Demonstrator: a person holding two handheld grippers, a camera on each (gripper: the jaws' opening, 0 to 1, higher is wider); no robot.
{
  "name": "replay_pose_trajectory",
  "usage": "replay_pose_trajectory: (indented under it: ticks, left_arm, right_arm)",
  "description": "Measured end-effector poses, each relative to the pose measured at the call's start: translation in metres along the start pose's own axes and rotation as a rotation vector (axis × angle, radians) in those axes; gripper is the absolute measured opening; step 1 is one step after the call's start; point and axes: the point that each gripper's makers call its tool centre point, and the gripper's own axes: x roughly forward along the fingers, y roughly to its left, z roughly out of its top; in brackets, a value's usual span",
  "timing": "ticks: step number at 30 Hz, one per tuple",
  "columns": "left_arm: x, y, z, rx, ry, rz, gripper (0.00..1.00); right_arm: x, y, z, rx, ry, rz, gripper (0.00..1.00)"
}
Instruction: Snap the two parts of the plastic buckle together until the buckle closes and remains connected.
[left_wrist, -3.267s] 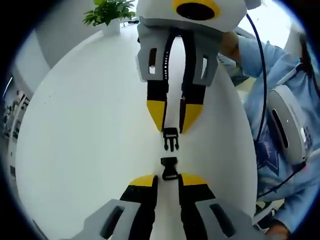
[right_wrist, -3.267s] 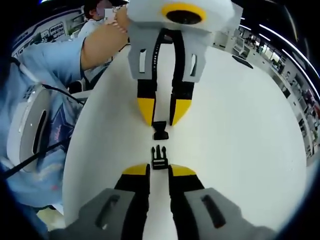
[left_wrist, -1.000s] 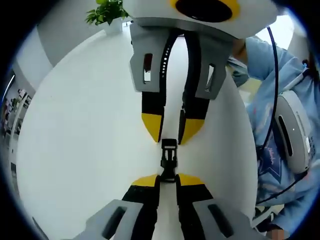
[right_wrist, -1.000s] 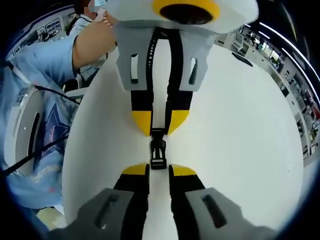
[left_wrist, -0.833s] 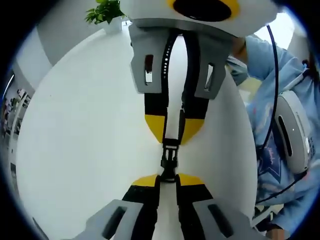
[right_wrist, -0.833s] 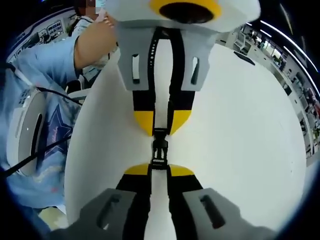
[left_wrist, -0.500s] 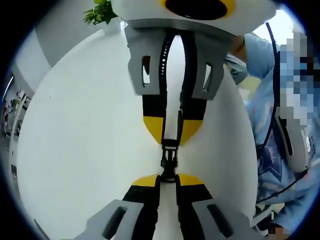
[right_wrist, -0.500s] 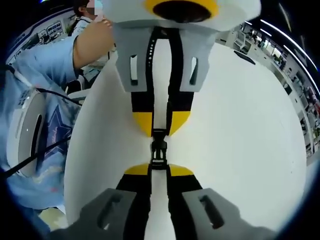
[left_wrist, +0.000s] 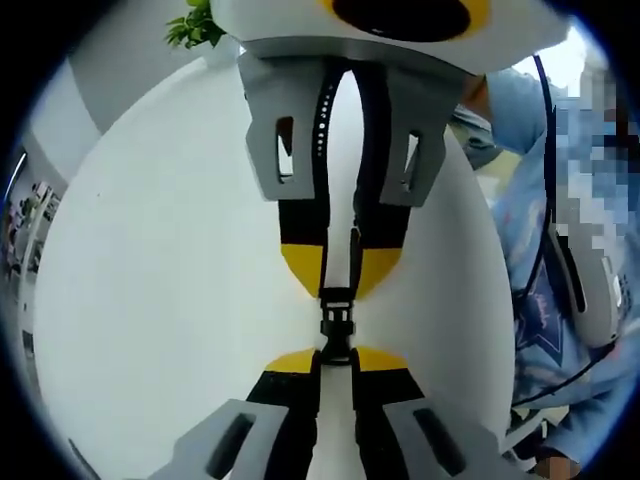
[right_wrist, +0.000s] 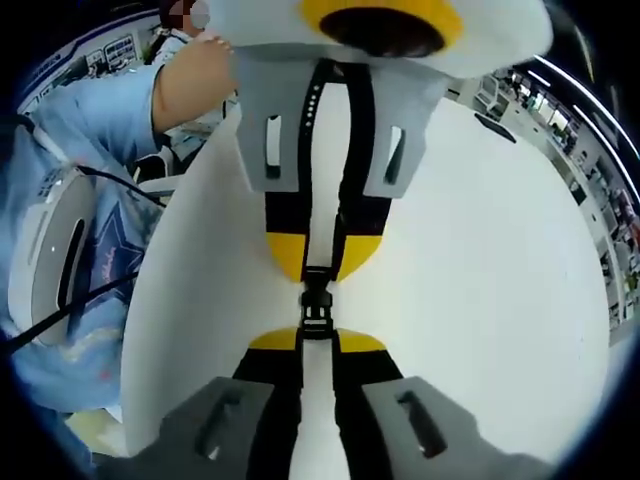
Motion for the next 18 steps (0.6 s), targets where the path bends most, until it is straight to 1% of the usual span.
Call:
replay_pose_trajectory:
  ticks: [18]
  left_arm:
    - [0.0021, -0.002, 0.0012, -0.004, 0.037, 0.009, 0.08]
  right_arm:
    - [-0.0005, 0.0011, -0.0008, -0.011, 0.007, -0.006, 0.08]
